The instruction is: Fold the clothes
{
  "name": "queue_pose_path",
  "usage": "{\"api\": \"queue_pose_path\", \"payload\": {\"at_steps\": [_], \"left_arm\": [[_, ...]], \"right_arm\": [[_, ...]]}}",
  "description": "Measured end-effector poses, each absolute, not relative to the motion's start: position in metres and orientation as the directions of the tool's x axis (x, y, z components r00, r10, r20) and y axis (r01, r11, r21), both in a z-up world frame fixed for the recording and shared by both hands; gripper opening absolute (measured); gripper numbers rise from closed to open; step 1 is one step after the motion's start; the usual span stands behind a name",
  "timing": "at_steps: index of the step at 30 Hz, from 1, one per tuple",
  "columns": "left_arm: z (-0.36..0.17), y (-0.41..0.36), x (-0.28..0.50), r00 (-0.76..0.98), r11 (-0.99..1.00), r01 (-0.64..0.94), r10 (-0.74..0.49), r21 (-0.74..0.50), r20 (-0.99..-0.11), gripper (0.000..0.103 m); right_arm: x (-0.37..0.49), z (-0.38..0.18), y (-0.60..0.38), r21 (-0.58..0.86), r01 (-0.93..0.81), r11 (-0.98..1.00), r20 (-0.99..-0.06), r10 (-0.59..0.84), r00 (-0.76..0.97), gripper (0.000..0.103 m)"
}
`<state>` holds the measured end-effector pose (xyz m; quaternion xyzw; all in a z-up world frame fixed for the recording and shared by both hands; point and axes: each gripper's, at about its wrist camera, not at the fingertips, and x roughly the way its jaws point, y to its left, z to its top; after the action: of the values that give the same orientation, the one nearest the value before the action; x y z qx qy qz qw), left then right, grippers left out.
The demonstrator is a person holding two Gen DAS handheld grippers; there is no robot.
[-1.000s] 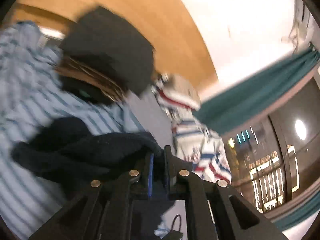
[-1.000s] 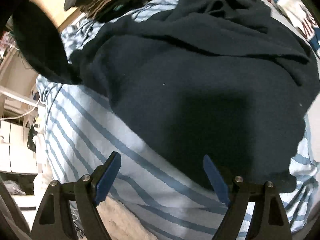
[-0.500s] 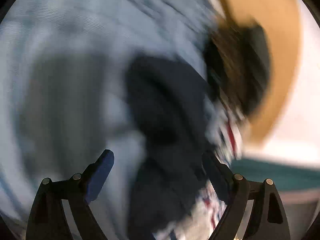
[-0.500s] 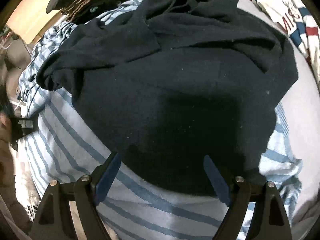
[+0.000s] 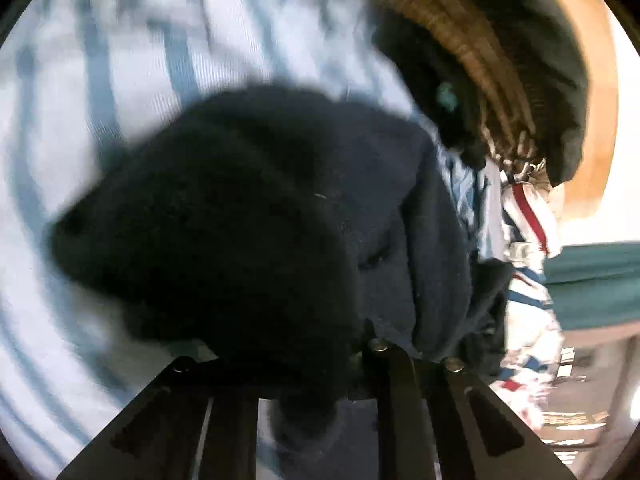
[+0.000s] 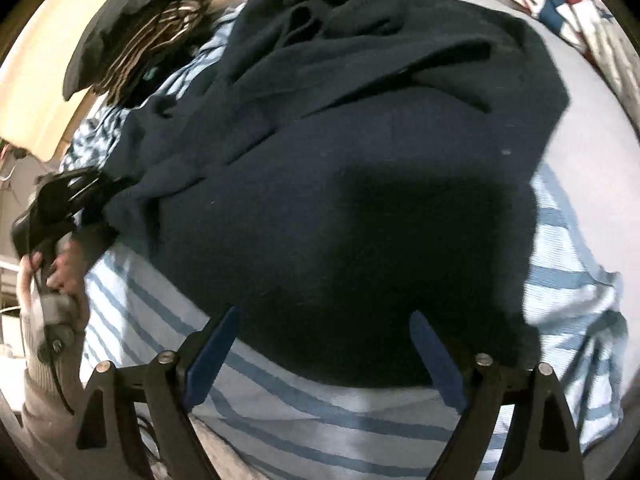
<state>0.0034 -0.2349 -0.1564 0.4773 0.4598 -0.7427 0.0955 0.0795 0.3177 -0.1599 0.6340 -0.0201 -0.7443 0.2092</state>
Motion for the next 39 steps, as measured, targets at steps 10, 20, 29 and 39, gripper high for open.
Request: {"api": "queue_pose_path", "payload": {"at_steps": [10, 20, 29, 39], "left_arm": [[-0.085, -0.35, 0.06, -0.612, -0.535, 0.698, -0.099, -0.476, -0.785, 0.012], [-0.174, -0.44, 0.135, -0.514, -0.305, 0.808, 0.054, -0.504, -0.856, 0.031], [-0.169, -0.422, 0.107, -0.535, -0.395, 0.759, 0.075, -0.518, -0.841, 0.077], [-0.179, -0.408, 0.101, -0.555, -0.316, 0.765, 0.12, -0.562, -0.823, 0.076]], "right_arm": [[0.077, -0.146, 0.265, 0.503, 0.289, -0.814, -0.85, -0.527, -0.006, 0.091], [0.075, -0.155, 0.229, 0.543, 0.259, -0.799, -0.827, -0.562, -0.001, 0.093], [0.077, -0.197, 0.291, 0.496, -0.019, -0.868, -0.868, -0.496, 0.027, 0.095], [0.098, -0.216, 0.241, 0.51, 0.061, -0.858, -0.847, -0.489, 0.209, 0.089]]}}
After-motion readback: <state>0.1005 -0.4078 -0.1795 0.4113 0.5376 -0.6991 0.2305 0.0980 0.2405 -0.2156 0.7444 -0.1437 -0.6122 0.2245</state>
